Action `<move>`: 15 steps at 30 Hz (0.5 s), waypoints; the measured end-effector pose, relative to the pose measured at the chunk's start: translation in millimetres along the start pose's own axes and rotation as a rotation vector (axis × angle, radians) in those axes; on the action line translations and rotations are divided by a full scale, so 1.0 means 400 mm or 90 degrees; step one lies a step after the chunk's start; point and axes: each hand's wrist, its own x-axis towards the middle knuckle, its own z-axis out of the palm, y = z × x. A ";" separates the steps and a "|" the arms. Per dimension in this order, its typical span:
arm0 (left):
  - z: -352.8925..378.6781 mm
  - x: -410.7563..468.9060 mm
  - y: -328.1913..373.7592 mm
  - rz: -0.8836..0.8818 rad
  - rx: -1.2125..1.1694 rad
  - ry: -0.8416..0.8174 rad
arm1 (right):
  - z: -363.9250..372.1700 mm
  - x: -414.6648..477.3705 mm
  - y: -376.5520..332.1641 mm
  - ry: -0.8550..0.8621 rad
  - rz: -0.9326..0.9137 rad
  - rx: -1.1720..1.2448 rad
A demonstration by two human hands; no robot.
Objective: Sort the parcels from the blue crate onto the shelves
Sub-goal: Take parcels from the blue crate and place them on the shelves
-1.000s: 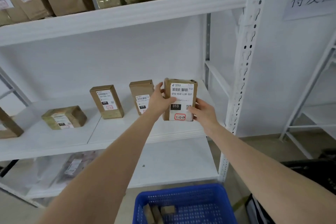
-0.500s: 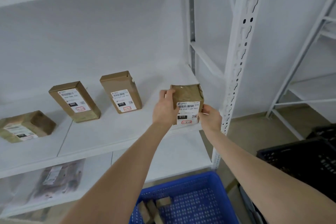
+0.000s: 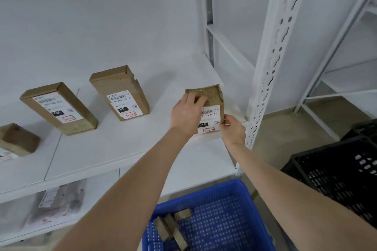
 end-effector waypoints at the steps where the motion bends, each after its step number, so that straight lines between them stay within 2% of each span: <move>1: 0.004 0.002 0.001 0.007 0.019 -0.002 | 0.004 0.001 0.006 0.001 0.003 -0.008; 7: 0.008 0.019 0.003 0.028 0.079 -0.001 | 0.022 0.020 0.015 0.019 0.001 -0.017; 15: 0.026 0.040 -0.006 0.028 0.050 0.010 | 0.036 0.052 0.022 0.043 -0.006 -0.067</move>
